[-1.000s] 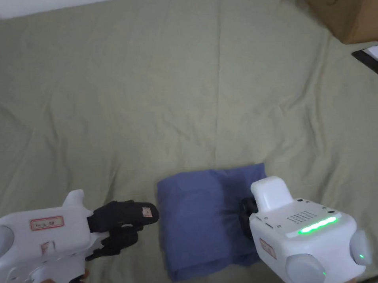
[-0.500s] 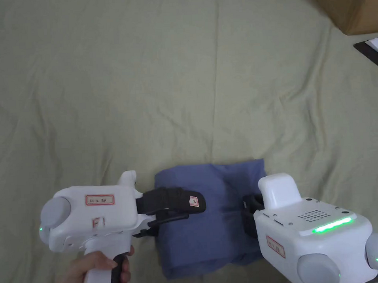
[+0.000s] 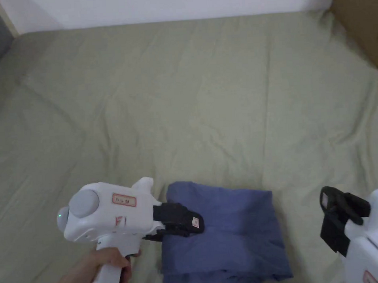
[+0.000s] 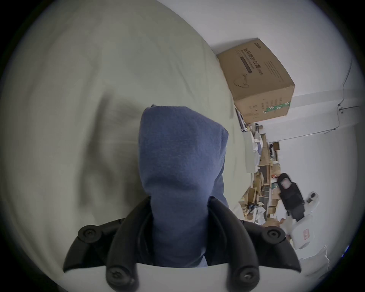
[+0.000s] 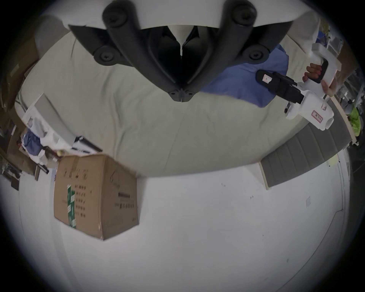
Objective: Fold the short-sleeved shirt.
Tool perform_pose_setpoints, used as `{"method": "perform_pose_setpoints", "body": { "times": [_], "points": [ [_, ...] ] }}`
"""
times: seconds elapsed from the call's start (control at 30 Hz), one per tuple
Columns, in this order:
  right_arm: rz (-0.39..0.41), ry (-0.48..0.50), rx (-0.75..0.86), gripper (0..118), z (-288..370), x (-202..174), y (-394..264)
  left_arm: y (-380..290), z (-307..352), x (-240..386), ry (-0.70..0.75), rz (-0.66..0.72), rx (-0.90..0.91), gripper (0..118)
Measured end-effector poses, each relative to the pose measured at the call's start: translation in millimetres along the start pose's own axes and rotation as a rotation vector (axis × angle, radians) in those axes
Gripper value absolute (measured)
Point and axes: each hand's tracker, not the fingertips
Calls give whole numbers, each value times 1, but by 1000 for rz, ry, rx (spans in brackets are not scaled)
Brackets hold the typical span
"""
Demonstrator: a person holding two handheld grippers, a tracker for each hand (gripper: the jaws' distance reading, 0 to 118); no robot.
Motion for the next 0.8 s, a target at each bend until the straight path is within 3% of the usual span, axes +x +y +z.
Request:
{"method": "perform_pose_setpoints", "body": {
  "times": [0.17, 0.3, 0.43, 0.57, 0.73, 0.8],
  "points": [
    [37, -30, 72, 0, 5, -32, 18, 19, 65, -31, 134, -12, 46, 28],
    [38, -31, 85, 0, -2, -52, 23, 43, 118, -62, 326, -50, 57, 28],
    [62, -23, 0, 0, -14, -59, 22, 66, 168, -93, 533, -94, 121, 28],
    [60, -18, -55, 0, -29, -65, 19, 80, 207, -130, 627, -18, 124, 28],
    [158, 2, -139, 0, -42, -76, 17, 99, 249, -163, 850, -31, 115, 28],
    [160, -9, -147, 0, -46, -80, 14, 110, 265, -178, 963, -32, 142, 28]
  ]
}}
